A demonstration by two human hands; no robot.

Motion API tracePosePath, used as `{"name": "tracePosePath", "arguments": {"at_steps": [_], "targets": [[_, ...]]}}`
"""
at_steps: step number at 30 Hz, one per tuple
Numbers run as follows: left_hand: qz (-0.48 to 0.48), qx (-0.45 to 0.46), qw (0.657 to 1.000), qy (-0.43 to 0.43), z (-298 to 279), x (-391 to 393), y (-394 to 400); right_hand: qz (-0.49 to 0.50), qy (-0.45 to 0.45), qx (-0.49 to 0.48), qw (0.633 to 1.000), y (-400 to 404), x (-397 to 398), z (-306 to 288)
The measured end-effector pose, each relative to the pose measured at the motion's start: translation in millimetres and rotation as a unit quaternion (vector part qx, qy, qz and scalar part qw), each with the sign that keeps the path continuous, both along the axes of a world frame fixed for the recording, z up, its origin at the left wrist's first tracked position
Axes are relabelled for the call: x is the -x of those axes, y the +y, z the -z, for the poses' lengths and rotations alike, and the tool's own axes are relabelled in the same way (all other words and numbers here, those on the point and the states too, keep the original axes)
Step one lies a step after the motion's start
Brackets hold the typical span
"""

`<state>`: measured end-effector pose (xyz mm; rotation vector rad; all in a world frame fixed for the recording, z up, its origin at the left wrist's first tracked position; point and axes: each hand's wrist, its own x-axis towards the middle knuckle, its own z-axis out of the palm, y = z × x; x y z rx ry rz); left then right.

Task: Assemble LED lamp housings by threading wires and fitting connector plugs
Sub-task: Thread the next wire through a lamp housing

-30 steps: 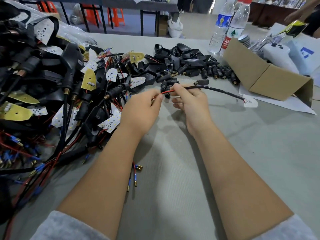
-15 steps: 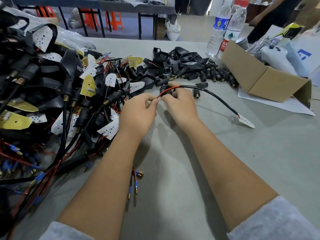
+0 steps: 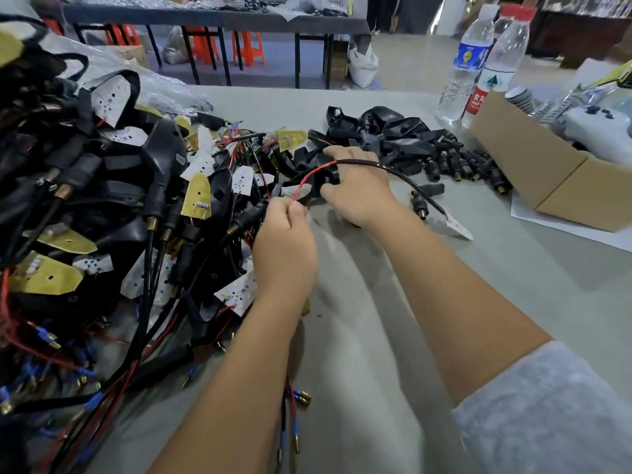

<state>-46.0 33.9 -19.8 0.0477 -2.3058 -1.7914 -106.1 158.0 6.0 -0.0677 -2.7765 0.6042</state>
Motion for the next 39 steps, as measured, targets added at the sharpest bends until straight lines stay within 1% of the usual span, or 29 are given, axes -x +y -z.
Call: {"name": "tracePosePath", "arguments": {"at_steps": [2,4,7,8,9,12,17,18,21,25,27,31,34,36,39], "targets": [[-0.001,0.038,0.999,-0.002,1.4,0.5,-0.1,-0.020,-0.011,-0.031,0.999,-4.2,12.9,1.8],[0.003,0.052,0.999,-0.002,1.7,2.1,-0.4,-0.027,-0.039,-0.056,0.997,-6.9,22.7,4.9],[-0.004,0.055,0.998,0.006,0.8,3.7,0.3,-0.009,-0.146,-0.103,0.984,-7.5,30.5,7.7],[-0.009,0.045,0.999,0.015,0.7,4.0,0.6,-0.003,-0.164,-0.124,0.979,-6.9,31.3,7.7],[-0.013,0.031,0.999,0.024,0.9,4.2,0.8,0.006,-0.160,-0.143,0.977,-6.0,31.2,6.9],[-0.016,0.001,0.999,0.032,1.4,5.7,1.6,0.027,-0.101,-0.177,0.979,-0.9,25.0,1.6],[-0.010,-0.013,0.999,0.044,3.9,4.4,1.9,-0.007,-0.082,-0.157,0.984,18.5,-5.9,-12.3],[-0.005,-0.011,0.999,0.047,4.7,4.0,2.0,-0.015,-0.080,-0.143,0.986,22.8,-13.9,-14.3],[0.008,-0.003,0.998,0.054,5.2,3.1,1.9,-0.022,-0.075,-0.054,0.995,31.2,-38.1,-18.3],[0.013,0.013,0.999,0.051,4.0,0.5,1.1,0.026,0.022,-0.041,0.999,31.7,-65.3,-15.3],[0.019,0.012,0.999,0.049,2.9,-1.6,0.8,0.037,0.047,-0.002,0.998,26.5,-79.3,-9.6],[0.069,-0.007,0.995,0.067,1.5,-4.1,-1.0,0.025,0.048,0.094,0.994,12.0,-95.1,7.9],[0.093,0.000,0.992,0.088,1.4,-6.9,-3.4,0.004,0.063,0.199,0.978,0.7,-100.5,17.5],[0.102,0.009,0.991,0.088,3.0,-6.8,-4.5,-0.007,0.057,0.256,0.965,-3.6,-101.9,23.1],[0.117,0.029,0.989,0.084,5.1,-5.9,-4.2,-0.010,0.048,0.283,0.958,-5.9,-105.1,27.2]]}}
